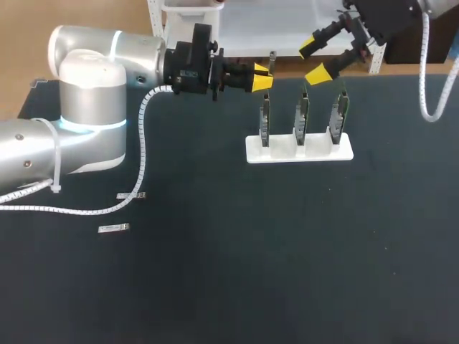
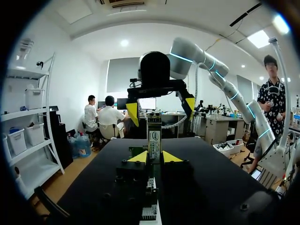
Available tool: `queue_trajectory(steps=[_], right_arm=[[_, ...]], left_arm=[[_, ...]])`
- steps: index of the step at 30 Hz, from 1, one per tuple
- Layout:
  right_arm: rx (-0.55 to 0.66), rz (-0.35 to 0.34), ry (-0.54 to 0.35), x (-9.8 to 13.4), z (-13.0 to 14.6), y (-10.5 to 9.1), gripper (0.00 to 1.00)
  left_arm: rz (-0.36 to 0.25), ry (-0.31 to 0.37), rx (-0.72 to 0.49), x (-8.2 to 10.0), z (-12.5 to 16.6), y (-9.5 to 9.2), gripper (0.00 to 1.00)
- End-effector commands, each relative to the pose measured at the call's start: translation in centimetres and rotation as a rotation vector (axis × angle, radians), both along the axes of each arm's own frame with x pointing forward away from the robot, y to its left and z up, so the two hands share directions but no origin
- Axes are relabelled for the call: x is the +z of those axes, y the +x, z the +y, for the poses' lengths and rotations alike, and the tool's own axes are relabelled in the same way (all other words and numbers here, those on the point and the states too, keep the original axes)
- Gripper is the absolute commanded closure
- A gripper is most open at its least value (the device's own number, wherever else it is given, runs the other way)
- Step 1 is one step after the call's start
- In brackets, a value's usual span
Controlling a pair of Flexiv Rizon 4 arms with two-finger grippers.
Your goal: Pick up the optical module with the left hand, and insert it into the network port with the right hand.
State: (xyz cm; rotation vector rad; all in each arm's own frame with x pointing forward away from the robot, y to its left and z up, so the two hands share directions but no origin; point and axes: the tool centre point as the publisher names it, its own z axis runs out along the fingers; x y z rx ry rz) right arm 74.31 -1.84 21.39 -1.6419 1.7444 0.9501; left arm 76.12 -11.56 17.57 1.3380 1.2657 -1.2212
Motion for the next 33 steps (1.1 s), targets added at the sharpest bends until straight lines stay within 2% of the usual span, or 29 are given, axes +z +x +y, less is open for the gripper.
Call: queue_trajectory(steps=[1,20,33], right_arm=[[0.017,0.004,0.003,-0.2,1.0,1.3,0.00],[0.017,-0.014,0.033,0.4,3.7,2.9,0.00],[-0.009,-0.002,0.049,0.5,4.8,2.2,0.00]], left_arm=[[-0.002,-0.001,0.006,0.0,0.0,-0.2,1.00],[-0.002,-0.001,0.006,0.0,0.0,-0.2,1.00],[-0.002,-0.001,0.006,0.0,0.0,-0.2,1.00]])
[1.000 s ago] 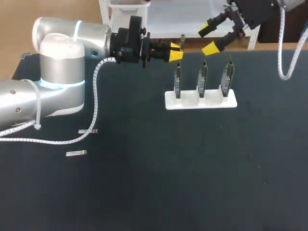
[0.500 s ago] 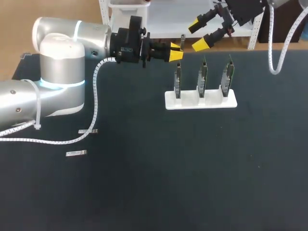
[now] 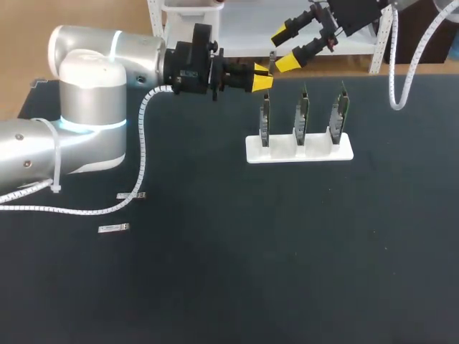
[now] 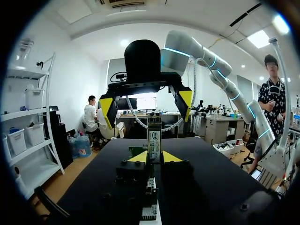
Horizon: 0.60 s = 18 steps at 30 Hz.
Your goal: Pick up the optical module with the left hand, and insert it into the network port with the right hand.
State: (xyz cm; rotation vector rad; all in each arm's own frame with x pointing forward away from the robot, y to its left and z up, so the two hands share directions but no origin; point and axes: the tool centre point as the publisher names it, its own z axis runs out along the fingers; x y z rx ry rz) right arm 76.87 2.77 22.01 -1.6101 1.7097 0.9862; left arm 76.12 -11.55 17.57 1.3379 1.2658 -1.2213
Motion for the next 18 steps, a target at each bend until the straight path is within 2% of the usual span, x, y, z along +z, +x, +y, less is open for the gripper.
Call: queue_trajectory(steps=[1,18], right_arm=[[-0.009,-0.003,0.001,-0.2,0.3,-0.4,0.00],[-0.016,-0.003,-0.017,-0.5,1.3,-0.9,0.00]], left_arm=[[-0.002,-0.001,0.006,0.0,0.0,-0.2,1.00],[-0.002,-0.001,0.006,0.0,0.0,-0.2,1.00]])
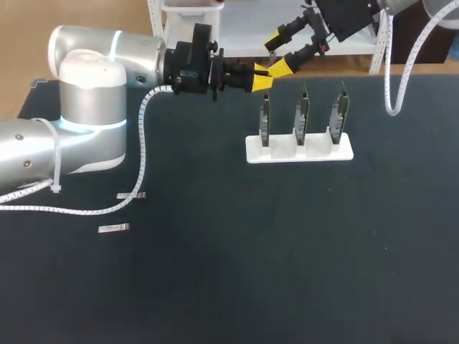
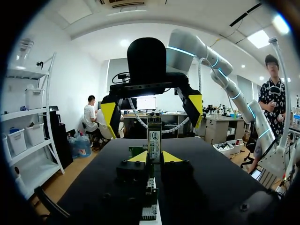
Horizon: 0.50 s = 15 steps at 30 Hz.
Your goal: Pick up the optical module with the left hand, and insert it into the network port with the right hand.
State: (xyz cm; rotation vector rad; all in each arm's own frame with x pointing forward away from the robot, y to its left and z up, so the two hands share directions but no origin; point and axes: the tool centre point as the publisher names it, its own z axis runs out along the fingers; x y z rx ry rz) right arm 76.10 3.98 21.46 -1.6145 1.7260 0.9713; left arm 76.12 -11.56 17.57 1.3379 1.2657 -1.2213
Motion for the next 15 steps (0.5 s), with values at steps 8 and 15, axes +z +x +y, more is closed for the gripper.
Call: queue_trajectory(steps=[8,15], right_arm=[[-0.043,-0.007,0.007,0.19,-0.11,0.37,0.00],[-0.042,-0.002,0.007,0.09,-0.30,0.39,1.00]], left_arm=[[-0.002,-0.001,0.006,-0.03,0.00,-0.18,1.00],[-0.002,-0.001,0.006,-0.03,0.00,-0.18,1.00]])
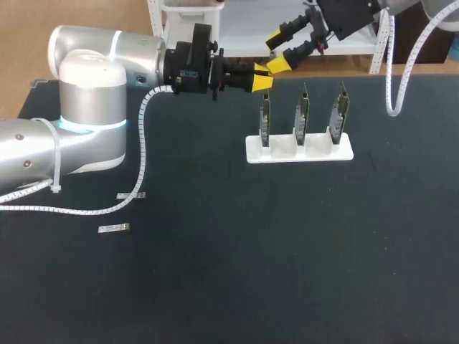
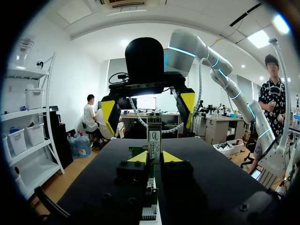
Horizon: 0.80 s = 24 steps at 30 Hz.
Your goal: Pick up the optical module with the left hand, and insert it into the network port with the right hand.
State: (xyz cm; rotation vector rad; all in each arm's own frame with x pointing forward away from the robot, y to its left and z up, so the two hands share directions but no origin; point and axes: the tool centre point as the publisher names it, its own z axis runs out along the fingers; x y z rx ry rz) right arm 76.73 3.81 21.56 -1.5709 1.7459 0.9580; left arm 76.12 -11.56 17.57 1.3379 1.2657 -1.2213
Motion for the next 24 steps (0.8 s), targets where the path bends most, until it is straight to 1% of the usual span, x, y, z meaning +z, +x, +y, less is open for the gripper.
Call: queue_trajectory(steps=[1,19,20,21,22,24], right_arm=[[-0.004,-0.002,-0.001,-0.02,-0.14,-0.25,1.00],[-0.012,0.000,-0.010,-0.22,-0.33,-0.36,1.00],[-0.012,0.000,-0.011,-0.23,-0.35,-0.38,1.00],[-0.012,0.001,-0.012,-0.23,-0.37,-0.39,1.00],[-0.011,0.001,-0.013,-0.23,-0.38,-0.41,1.00],[-0.010,0.001,-0.015,-0.24,-0.41,-0.46,1.00]], left_arm=[[-0.002,-0.001,0.006,-0.03,-0.01,-0.18,1.00],[-0.002,-0.001,0.006,-0.03,-0.01,-0.18,1.00],[-0.002,-0.001,0.006,-0.03,-0.01,-0.18,0.85],[-0.002,-0.001,0.006,-0.03,-0.01,-0.18,0.58],[-0.002,-0.001,0.006,-0.03,-0.01,-0.18,0.00],[-0.002,-0.001,0.006,-0.03,-0.01,-0.18,0.00]])
